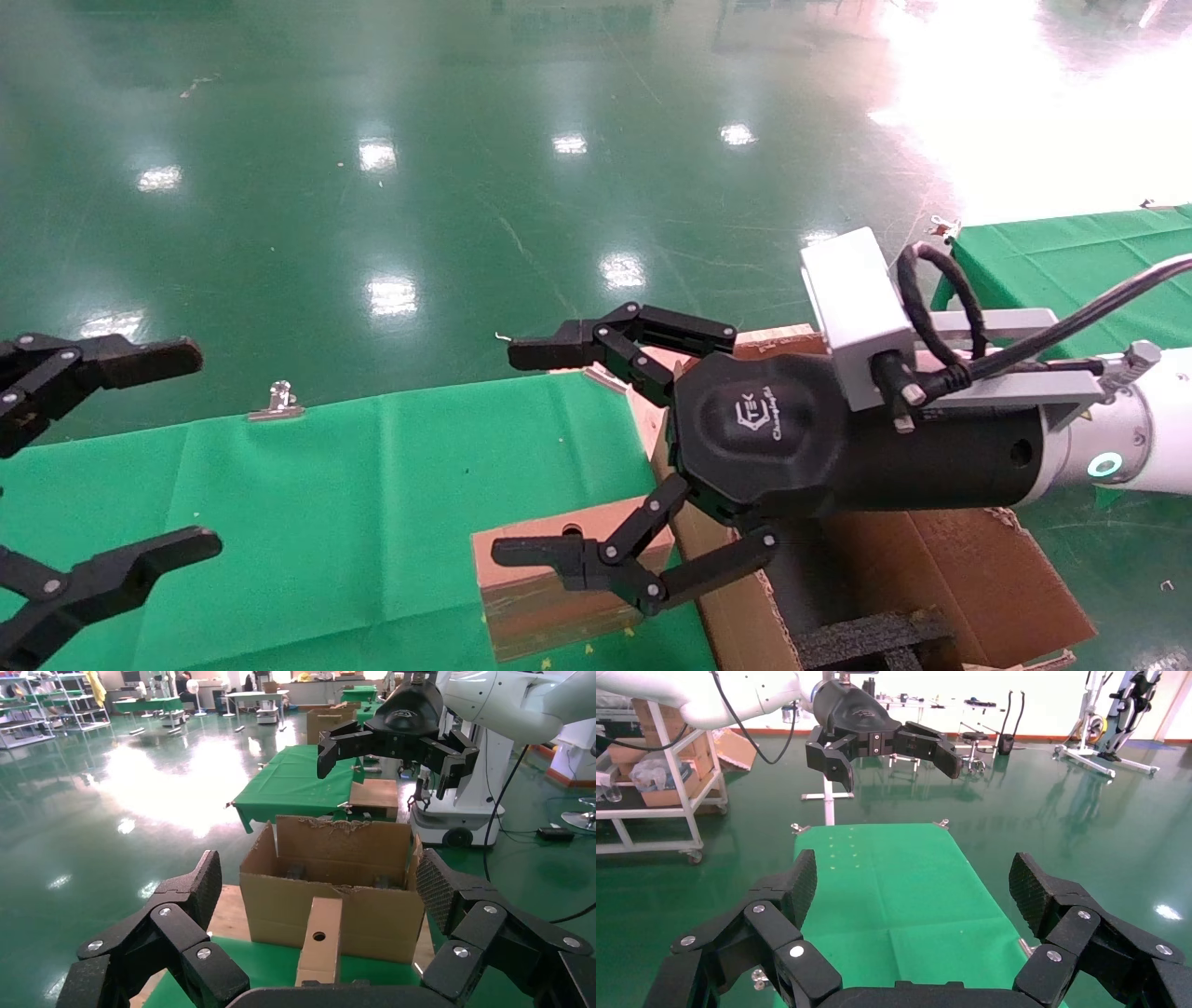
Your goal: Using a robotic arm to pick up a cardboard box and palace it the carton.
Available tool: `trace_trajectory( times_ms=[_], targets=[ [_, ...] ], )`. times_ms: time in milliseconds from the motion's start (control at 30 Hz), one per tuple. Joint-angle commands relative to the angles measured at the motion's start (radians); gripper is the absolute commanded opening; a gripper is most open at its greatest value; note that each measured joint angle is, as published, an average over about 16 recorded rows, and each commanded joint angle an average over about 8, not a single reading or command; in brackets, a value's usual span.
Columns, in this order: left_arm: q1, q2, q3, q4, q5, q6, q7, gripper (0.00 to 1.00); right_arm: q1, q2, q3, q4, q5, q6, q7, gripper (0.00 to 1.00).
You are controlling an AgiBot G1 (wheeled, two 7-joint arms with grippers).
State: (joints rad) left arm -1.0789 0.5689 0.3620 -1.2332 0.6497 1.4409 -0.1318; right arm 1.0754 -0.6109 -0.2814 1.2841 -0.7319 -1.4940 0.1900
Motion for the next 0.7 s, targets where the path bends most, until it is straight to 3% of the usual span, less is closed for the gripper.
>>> trace_trajectory(
  times_ms=[33,433,700],
  targets=[
    [0.000,0.000,0.000,0.000,0.000,0.000,0.000,1.00,0.000,0.000,0.000,0.000,0.000,0.000,0.000,1.00],
    [0.000,0.000,0.000,0.000,0.000,0.000,0.000,0.98,0.000,0.000,0.000,0.000,0.000,0.000,0.000,1.00],
    [0.000,0.000,0.000,0.000,0.000,0.000,0.000,0.00,0.000,0.000,0.000,0.000,0.000,0.000,0.000,1.00]
  ],
)
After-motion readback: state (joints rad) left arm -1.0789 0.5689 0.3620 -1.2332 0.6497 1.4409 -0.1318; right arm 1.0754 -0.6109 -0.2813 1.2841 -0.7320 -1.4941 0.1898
